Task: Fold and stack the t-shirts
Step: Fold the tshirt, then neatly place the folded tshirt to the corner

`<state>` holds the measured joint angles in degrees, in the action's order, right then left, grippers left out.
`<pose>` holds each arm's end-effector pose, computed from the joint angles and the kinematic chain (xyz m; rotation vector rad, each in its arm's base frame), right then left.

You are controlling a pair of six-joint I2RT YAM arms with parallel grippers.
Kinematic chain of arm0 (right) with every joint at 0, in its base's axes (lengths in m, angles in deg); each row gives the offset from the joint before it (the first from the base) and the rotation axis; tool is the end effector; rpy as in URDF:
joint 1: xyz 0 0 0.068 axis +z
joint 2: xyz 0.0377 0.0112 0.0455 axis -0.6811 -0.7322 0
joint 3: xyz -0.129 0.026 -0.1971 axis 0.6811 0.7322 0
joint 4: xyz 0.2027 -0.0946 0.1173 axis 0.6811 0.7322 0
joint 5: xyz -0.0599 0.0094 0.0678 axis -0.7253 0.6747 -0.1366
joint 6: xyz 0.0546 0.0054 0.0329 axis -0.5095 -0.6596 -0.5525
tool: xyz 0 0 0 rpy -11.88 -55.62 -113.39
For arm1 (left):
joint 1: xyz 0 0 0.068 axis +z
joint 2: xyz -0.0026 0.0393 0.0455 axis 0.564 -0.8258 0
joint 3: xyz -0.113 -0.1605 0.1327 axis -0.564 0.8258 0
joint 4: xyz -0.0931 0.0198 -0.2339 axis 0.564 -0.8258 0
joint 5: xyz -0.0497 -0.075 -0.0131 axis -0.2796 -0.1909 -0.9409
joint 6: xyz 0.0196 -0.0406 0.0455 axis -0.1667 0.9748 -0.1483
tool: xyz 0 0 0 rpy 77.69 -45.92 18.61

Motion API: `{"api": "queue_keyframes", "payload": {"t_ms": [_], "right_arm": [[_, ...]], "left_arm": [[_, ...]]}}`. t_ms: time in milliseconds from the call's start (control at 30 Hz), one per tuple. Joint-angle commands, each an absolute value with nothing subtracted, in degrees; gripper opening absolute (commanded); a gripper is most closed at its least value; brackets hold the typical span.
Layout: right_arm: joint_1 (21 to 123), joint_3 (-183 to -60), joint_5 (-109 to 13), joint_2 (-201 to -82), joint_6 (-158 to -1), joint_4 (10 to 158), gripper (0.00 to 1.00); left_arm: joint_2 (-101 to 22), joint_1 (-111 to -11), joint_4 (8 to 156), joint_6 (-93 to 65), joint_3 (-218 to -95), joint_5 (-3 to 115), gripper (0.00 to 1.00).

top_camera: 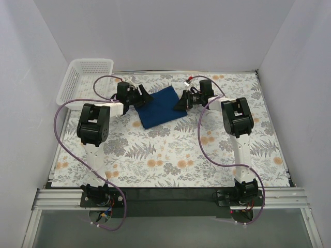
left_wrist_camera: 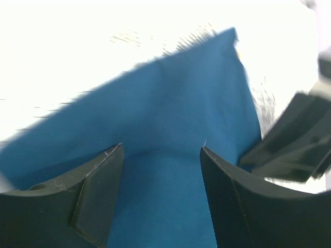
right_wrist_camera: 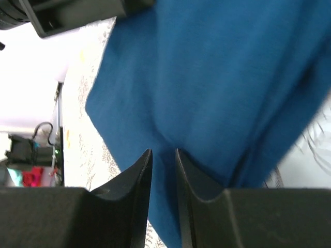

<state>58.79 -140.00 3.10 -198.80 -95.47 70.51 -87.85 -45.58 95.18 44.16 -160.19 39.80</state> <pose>0.4550 0.1735 0.0908 -0.5271 2.0930 1.4848 0.4369 -0.1076 0.1050 -0.9014 2.1810 -1.2207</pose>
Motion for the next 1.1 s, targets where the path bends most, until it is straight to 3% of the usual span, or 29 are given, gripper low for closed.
{"api": "queue_keyframes", "payload": {"t_ms": [0,300,567,633,867,1067], "right_arm": [[57.6,-136.8,-0.7,-197.1,-97.9,69.7,0.27],[56.8,-133.7,0.2,-195.3,-95.7,69.7,0.28],[55.9,-135.2,6.9,-187.5,-90.5,69.8,0.44],[55.2,-134.8,4.7,-184.2,-87.5,70.6,0.5],[55.6,-142.6,-10.2,-185.4,-73.7,93.6,0.71],[57.0,-154.1,-17.9,-194.0,-69.8,103.0,0.74]], "left_arm": [[-86.8,-42.3,95.5,47.7,-158.5,44.6,0.56],[-85.5,-40.6,98.9,48.0,-155.6,44.5,0.56],[-77.7,-40.6,102.1,40.5,-157.0,39.8,0.61],[-73.5,-40.6,101.3,37.9,-156.9,40.3,0.64],[-56.2,-40.6,97.5,32.9,-149.0,44.2,0.65],[-38.9,-40.6,92.6,31.2,-136.6,44.9,0.67]]}}
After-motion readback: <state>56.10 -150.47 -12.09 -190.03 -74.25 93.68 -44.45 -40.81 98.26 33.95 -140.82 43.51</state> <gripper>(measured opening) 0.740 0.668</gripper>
